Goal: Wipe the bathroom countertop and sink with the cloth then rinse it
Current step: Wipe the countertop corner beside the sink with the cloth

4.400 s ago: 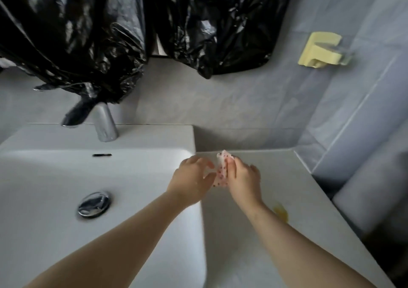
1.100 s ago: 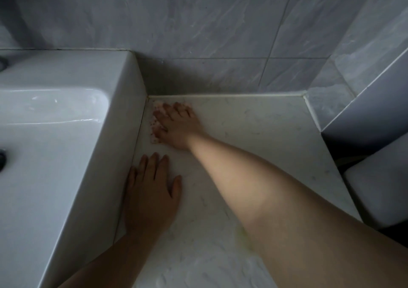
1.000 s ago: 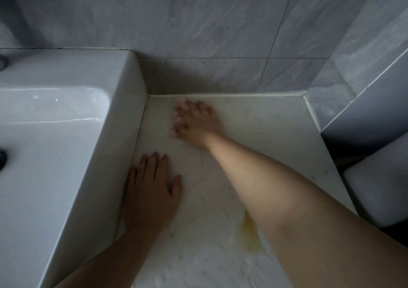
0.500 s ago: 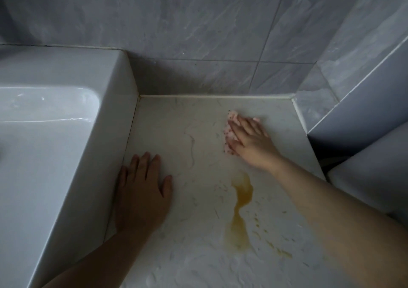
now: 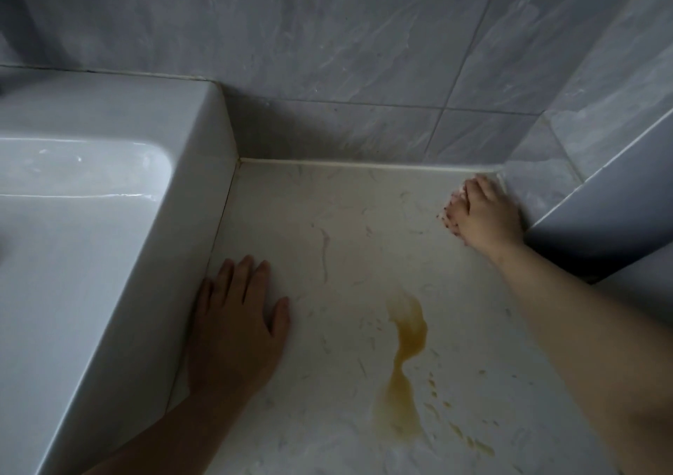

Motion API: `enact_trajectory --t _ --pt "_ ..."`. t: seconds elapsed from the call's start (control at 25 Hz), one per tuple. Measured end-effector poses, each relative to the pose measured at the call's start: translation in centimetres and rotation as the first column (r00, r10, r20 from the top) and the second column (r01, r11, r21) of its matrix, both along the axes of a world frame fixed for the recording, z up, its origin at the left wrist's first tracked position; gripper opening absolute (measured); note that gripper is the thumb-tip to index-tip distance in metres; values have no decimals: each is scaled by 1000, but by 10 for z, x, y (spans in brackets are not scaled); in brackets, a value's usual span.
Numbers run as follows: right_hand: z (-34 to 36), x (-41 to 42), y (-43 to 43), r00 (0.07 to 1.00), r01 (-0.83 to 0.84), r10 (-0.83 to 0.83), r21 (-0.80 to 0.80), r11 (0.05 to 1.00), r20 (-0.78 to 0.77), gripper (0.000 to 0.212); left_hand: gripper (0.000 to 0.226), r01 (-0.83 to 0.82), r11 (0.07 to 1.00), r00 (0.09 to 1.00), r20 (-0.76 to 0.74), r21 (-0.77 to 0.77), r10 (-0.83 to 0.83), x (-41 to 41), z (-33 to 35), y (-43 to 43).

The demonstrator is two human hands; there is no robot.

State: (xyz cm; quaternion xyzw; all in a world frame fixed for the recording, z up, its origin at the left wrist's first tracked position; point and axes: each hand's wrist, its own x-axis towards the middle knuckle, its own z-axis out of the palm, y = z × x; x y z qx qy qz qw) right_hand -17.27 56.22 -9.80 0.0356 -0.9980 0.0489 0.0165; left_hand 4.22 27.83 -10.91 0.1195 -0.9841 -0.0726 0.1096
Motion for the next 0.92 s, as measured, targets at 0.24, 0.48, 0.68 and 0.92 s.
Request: enact_trajectory --t 0.24,0.48,0.68,0.92 --pt "-7 44 -27 995 -101 101 -8 995 -24 55 58 -9 1000 1000 -6 -7 8 0 -1 -1" --pt "-7 41 13 981 -183 185 43 982 -54 59 58 -3 1000 1000 3 -14 3 -1 0 -1" --pt "-9 25 -4 995 -69 72 38 997 -72 50 58 -6 1000 1000 -8 -17 6 -1 0 1" --pt "-11 96 27 932 -324 338 121 938 -129 56 58 7 1000 1000 12 -23 -7 0 1 0"
